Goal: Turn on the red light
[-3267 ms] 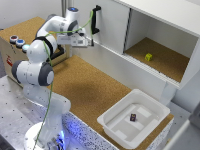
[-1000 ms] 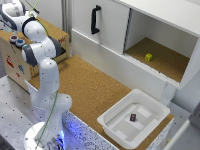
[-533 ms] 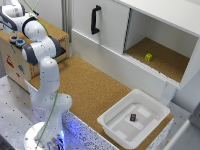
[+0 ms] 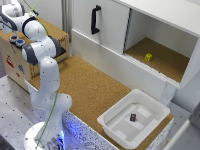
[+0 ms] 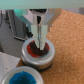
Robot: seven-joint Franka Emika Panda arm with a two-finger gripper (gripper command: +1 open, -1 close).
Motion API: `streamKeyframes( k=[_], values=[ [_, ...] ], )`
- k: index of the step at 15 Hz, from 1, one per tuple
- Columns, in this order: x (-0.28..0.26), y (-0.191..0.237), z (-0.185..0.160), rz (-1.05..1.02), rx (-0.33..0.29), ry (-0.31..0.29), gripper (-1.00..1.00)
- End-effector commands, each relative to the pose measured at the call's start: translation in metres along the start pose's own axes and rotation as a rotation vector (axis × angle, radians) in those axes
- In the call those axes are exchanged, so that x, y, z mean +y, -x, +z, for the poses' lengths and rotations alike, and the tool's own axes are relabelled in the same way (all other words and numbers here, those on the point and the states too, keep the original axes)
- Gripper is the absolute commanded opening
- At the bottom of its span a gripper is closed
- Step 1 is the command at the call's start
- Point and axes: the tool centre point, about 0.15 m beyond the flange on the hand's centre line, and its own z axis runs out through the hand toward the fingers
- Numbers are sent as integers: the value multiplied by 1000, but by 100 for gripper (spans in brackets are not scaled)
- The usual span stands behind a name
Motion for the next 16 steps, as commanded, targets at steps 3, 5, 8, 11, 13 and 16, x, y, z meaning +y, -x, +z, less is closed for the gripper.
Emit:
streamKeyframes(
  k=[3,5,8,11,13,16],
  values=[
    [3,-22,11,22,-148,-5,-100],
    [6,-25,21,23,-158,-8,-100],
    [9,-28,42,55,-178,-1,-100],
    [1,-22,34,51,-174,23,-100],
    [-1,-14,-14,89,-76,65,-100],
    [21,5,-50,166,-28,63,100]
  ],
)
